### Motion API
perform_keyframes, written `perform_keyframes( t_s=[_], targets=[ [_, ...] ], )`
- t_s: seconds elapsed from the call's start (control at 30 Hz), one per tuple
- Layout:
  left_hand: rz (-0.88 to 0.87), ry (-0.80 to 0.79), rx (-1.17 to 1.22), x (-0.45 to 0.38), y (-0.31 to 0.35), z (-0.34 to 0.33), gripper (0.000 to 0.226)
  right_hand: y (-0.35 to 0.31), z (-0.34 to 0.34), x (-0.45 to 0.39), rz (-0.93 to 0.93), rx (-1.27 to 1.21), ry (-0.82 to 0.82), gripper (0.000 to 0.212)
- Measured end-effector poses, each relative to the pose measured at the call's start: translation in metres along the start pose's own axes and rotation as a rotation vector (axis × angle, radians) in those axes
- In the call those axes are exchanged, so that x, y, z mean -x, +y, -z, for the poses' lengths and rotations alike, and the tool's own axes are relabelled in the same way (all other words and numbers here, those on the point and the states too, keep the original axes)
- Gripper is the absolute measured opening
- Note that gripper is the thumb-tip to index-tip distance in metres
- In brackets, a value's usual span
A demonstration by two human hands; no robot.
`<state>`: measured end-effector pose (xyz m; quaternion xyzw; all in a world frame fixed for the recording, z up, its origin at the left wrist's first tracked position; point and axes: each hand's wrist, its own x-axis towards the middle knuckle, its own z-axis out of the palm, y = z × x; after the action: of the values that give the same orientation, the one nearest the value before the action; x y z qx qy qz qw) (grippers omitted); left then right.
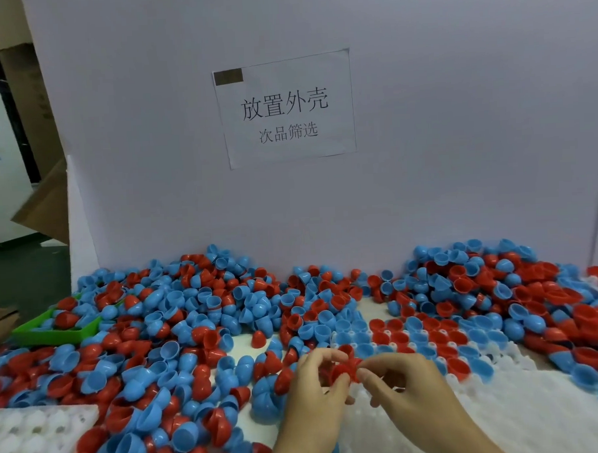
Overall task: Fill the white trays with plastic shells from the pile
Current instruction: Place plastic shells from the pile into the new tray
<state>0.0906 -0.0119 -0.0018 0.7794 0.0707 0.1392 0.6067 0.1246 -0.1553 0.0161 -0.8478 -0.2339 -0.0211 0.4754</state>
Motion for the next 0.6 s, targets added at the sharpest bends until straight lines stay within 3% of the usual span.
perform_keyframes(
  t_s=[0.17,0.37,0.6],
  targets=[
    [-0.08,-0.061,0.048,0.006,0.001,-0.006,0.022,0.002,0.005,0.004,0.058,0.007,-0.019,0.023],
    [0.002,-0.104,0.354,0.003,-0.004,-0.012,0.025,0.013,0.007,0.002,0.077,-0.024,0.178,0.024],
    [0.039,-0.135,0.368,-0.001,-0.016,-0.009,0.022,0.019,0.013,0.003,0.105,-0.044,0.078,0.027]
  ],
)
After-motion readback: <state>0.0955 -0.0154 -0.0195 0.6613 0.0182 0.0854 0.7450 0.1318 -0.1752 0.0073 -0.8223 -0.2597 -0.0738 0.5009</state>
